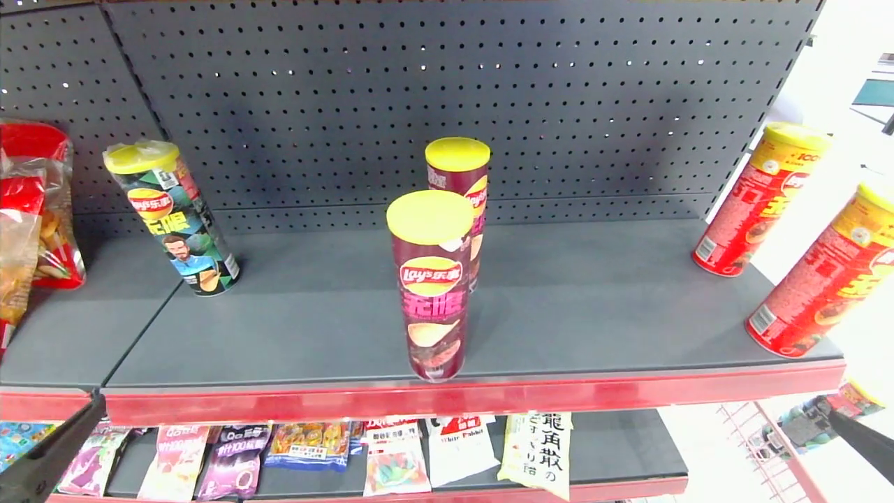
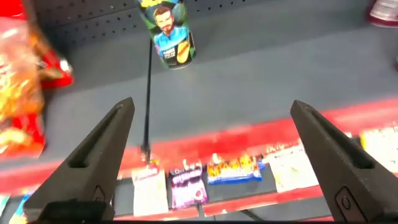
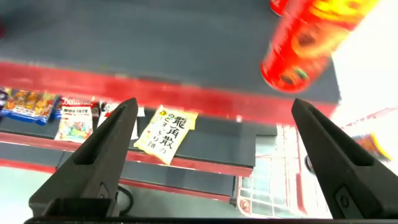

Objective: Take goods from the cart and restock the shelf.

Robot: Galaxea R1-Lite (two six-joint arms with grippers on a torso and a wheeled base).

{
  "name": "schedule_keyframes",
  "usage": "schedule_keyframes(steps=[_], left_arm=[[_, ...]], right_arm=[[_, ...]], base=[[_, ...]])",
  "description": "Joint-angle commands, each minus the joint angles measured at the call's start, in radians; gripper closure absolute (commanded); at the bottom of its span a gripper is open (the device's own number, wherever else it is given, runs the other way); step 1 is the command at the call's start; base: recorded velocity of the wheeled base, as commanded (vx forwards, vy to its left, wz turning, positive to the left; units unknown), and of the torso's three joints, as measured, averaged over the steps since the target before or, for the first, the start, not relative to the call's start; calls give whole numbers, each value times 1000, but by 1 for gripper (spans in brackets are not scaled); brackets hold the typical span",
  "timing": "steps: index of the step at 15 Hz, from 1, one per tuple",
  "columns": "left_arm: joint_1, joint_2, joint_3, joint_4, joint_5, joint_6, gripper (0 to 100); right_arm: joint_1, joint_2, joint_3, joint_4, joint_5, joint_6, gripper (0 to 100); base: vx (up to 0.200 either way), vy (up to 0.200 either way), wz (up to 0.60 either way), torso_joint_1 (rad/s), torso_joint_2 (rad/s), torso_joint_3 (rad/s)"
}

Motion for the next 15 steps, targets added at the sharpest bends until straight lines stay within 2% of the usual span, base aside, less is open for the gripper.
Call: schedule_keyframes(steps=[1, 5, 8, 15], left_arm=[[0, 2, 0, -2, 1, 0, 0], [-1, 3, 2, -2, 1, 0, 0], [0, 2, 2, -2, 1, 2, 0], [-1, 0, 8, -2, -1, 14, 0]], right_arm=[[1, -2, 4, 0, 0, 1, 0], [1, -3, 4, -1, 0, -7, 0], [1, -8, 10, 0, 0, -25, 0], [1, -3, 13, 2, 3, -28, 0]], base=[[-200, 0, 0, -12, -2, 7], [-200, 0, 0, 1, 4, 6], [0, 0, 0, 0, 0, 0], [0, -200, 0, 9, 1, 4]])
